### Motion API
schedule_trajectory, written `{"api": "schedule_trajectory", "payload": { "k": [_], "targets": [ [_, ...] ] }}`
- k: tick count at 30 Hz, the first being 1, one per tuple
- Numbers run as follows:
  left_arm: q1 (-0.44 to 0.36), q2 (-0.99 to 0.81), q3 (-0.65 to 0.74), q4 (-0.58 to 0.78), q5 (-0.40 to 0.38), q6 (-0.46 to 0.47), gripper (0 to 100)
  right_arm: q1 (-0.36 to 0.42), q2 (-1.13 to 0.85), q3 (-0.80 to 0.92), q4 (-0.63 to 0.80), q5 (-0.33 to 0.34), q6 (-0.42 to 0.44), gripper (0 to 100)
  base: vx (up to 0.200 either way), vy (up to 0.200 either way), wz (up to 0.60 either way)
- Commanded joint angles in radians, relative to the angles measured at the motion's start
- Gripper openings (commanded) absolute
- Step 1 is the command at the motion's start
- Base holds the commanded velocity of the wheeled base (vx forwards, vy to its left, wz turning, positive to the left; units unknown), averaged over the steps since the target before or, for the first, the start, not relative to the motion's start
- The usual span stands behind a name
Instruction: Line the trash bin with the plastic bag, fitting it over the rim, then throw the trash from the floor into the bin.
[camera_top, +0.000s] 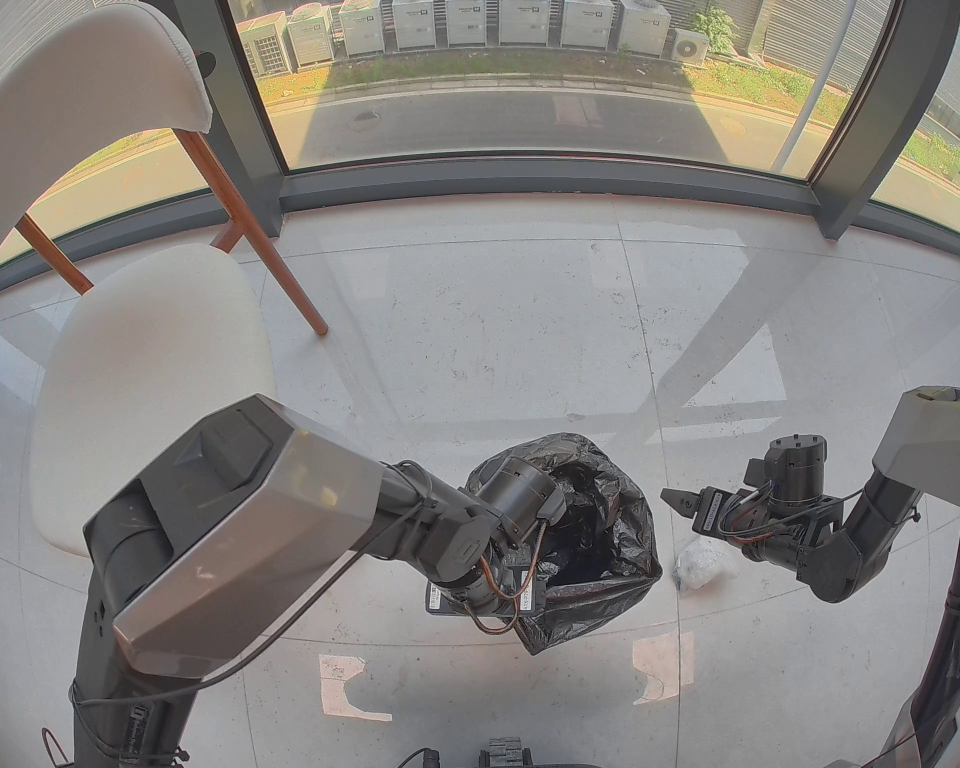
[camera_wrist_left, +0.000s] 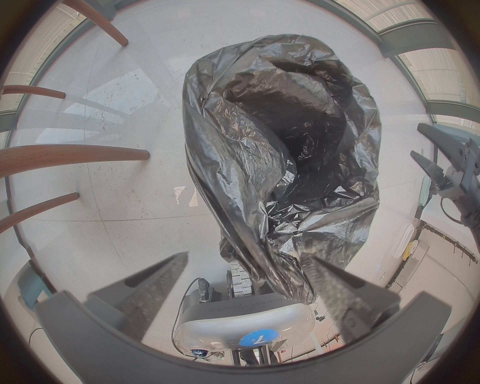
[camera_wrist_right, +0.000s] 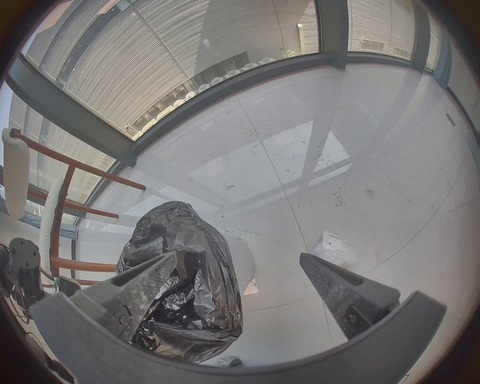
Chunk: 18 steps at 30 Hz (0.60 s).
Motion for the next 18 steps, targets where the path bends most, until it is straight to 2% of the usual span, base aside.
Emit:
{"api": "schedule_trajectory", "payload": {
  "k": [1,8,15,18],
  "targets": [
    [-0.009,-0.068,0.052,-0.011,0.001,-0.001,100,0.004,-0.008,0.025,0.0,0.0,-0.001,100,0.0,0.0,0.0],
    [-0.021,-0.151,0.221,-0.032,-0.006,-0.002,100,0.002,-0.017,0.068,-0.002,0.001,0.001,100,0.0,0.0,0.0],
    [-0.012,-0.202,0.307,-0.181,-0.011,-0.014,100,-0.004,-0.03,0.077,-0.002,-0.002,0.001,100,0.0,0.0,0.0],
    [0.039,-0.277,0.38,-0.259,-0.063,-0.01,100,-0.008,-0.036,0.093,-0.002,-0.003,0.002,100,0.0,0.0,0.0]
  ]
}}
